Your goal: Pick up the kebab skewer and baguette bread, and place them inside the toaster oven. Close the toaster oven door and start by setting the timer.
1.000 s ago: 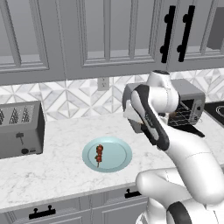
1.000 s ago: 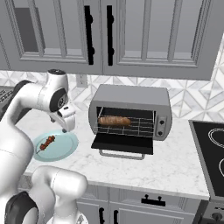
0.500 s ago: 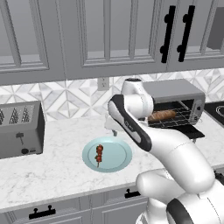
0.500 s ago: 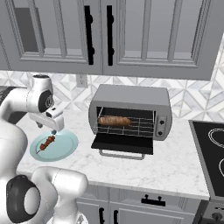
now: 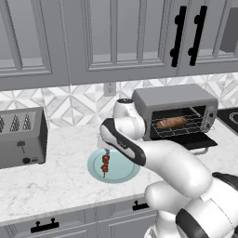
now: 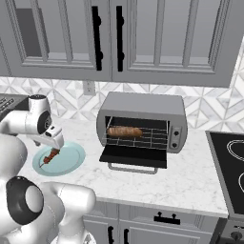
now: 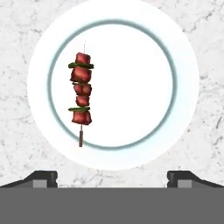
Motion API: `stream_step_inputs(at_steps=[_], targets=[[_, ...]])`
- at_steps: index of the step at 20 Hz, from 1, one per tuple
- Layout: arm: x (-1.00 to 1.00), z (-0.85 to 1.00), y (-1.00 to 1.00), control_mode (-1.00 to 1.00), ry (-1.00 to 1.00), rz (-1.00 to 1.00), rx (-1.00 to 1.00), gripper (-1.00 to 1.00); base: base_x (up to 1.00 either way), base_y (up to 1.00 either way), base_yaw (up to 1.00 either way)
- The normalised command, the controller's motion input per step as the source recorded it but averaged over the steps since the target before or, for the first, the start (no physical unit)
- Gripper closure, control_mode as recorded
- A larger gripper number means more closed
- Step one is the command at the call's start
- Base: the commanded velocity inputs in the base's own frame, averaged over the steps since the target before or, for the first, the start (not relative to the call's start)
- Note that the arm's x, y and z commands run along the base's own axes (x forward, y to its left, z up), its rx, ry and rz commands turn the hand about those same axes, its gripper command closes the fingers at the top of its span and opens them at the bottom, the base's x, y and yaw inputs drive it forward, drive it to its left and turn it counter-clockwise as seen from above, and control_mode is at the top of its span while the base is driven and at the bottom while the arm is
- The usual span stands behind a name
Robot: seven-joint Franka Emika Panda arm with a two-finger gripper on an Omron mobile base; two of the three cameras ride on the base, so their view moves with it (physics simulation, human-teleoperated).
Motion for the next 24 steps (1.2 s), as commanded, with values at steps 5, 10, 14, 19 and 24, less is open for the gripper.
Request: stream_step_inputs(at_steps=[5, 10, 14, 19, 24], targets=[[0.35, -0.45, 0.38, -1.0, 0.0, 0.06, -0.01, -1.0, 0.0, 0.0, 0.0], [0.06, -0.33, 0.14, -1.0, 0.0, 0.01, 0.0, -1.0, 0.0, 0.0, 0.0], [0.01, -0.22, 0.11, -1.0, 0.0, 0.02, 0.0, -1.0, 0.0, 0.0, 0.0], [0.02, -0.18, 0.12, -1.0, 0.0, 0.0, 0.0, -1.0, 0.0, 0.0, 0.0], [0.1, -0.2, 0.02, -1.0, 0.0, 0.0, 0.0, -1.0, 0.0, 0.0, 0.0]])
